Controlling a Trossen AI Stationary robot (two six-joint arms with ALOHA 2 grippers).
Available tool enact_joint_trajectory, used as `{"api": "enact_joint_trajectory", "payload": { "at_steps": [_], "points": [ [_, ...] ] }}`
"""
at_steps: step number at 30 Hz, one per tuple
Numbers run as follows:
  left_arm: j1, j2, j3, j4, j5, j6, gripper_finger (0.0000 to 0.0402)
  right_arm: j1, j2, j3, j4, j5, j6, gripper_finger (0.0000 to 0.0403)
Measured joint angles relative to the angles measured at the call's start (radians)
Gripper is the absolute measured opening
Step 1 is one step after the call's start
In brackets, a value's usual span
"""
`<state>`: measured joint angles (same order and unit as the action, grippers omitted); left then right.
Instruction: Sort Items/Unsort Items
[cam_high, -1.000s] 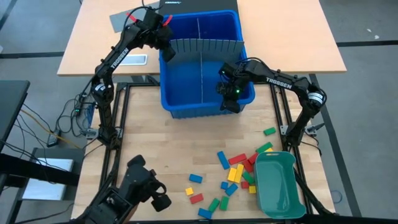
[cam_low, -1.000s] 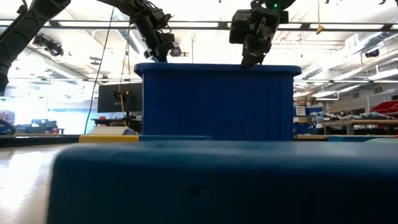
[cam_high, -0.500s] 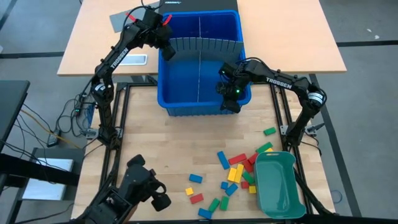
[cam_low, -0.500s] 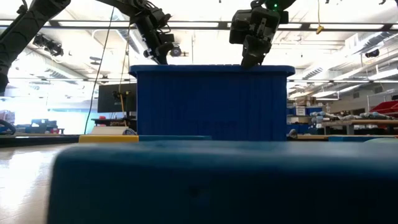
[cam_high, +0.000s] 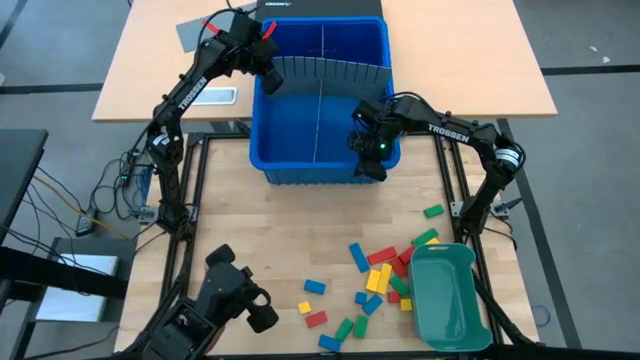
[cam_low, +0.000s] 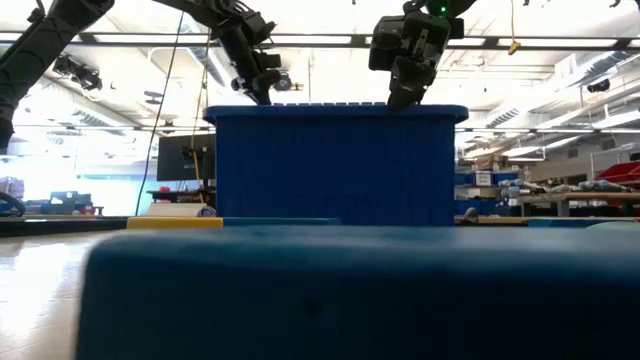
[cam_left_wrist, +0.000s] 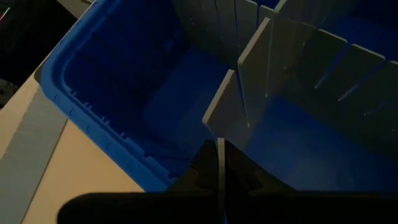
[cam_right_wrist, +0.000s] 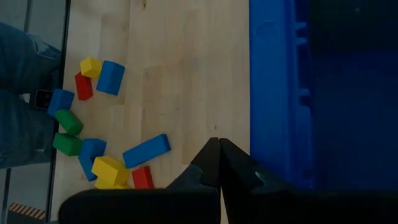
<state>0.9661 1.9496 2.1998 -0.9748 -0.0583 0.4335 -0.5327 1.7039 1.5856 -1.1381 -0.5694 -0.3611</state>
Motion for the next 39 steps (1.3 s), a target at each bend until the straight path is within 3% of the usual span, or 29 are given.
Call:
{"api": "enact_joint_trajectory", "payload": {
  "at_steps": [24, 33, 39],
  "points": [
    [-0.002, 0.053, -0.011, 0.151, -0.069, 0.06, 0.0006, 0.0, -0.002, 0.0, -0.003, -0.003, 0.0, 0.0],
    [-0.003, 0.053, -0.011, 0.145, -0.073, 0.06, 0.0006, 0.0, -0.002, 0.0, -0.003, -0.003, -0.001, 0.0],
    [-0.006, 0.052, -0.009, 0.057, -0.068, 0.057, 0.0006, 0.0, -0.002, 0.0, -0.002, -0.002, -0.001, 0.0]
  ]
}}
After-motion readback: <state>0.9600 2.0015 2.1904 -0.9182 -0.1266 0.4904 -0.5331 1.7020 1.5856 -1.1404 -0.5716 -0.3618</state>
